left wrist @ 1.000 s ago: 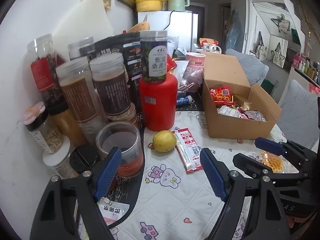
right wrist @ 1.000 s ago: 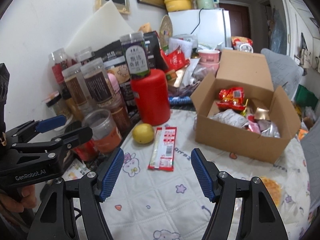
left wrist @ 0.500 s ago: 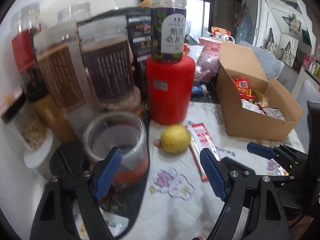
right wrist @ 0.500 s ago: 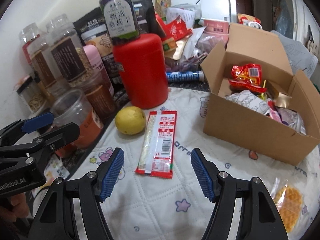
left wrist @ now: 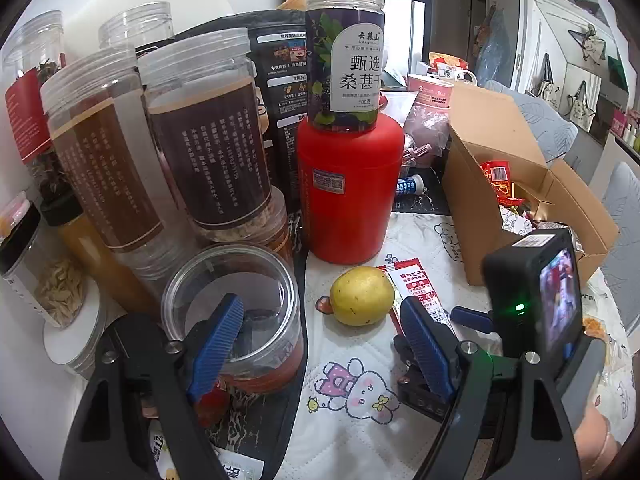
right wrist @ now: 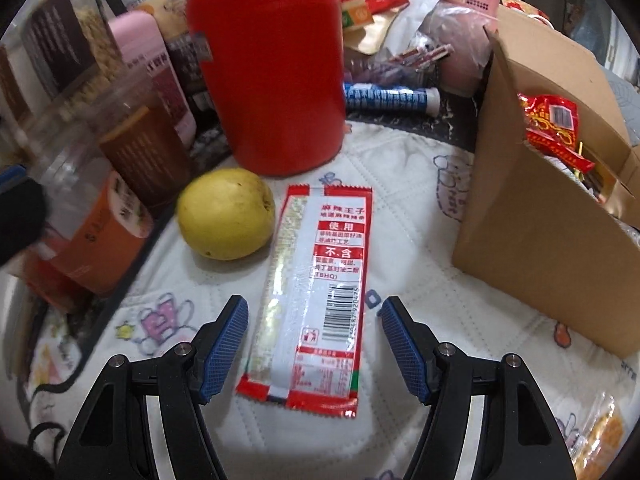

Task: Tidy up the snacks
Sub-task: 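Grasp the red-and-white strip packet with the right gripper and lift it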

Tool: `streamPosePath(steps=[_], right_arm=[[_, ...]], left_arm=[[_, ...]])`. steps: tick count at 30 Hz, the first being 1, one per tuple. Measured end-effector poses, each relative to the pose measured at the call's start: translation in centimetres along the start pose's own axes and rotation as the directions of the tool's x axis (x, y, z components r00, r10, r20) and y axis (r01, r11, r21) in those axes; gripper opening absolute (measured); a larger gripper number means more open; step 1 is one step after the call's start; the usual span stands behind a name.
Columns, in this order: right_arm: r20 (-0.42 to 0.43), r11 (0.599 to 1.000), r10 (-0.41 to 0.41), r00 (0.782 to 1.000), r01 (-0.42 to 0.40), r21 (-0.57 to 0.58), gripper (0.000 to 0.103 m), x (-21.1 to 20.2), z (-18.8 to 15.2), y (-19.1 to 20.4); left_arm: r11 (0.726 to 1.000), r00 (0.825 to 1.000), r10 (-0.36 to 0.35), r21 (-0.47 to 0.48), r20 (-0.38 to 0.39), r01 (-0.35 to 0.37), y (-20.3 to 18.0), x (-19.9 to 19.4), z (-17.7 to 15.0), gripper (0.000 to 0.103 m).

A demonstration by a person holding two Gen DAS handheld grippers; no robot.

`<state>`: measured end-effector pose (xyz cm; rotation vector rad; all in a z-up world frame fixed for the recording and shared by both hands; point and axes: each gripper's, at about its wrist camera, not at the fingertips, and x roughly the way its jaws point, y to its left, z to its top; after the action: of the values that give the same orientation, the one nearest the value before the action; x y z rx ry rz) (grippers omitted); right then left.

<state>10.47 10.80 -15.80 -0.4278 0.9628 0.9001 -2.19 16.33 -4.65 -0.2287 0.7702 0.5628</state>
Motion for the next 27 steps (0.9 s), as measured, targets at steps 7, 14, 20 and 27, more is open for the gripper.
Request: streamPosePath(steps=[7,14,20,27], right_arm=[[0.033,0.996,-0.063,0.997,0.065,-0.056,0.047,0.0,-0.4,1.2],[0.073,0.999,-0.011,0.997,0.014,-0.047,0.044,-2.0,-0.9,0.8],[0.109,1.000,-0.006,0.994,0.007,-0.009,0.044,-4.7,-1.9,-0.2],[0.162,0.998,-0.034,0.986,0.023,0.066,0.044,-9.8,-4.2,-2.4]], left_arm=[[1.000,1.000,0.009,0.002,-0.002,-0.009,-0.1,0.0,-0.1,0.081],[1.000,1.000,-0.022,-0.017,-0.009,0.022,-0.2,-0.4,-0.1,0.081],[0.999,0.999,-0.039,-0.001,0.007,0.039,-1.3,-2.0,-0.4,0.081],[0.995,0.995,-0.097,0.031,0.021,0.097,-3.8,-4.3,-0.9,0.081]])
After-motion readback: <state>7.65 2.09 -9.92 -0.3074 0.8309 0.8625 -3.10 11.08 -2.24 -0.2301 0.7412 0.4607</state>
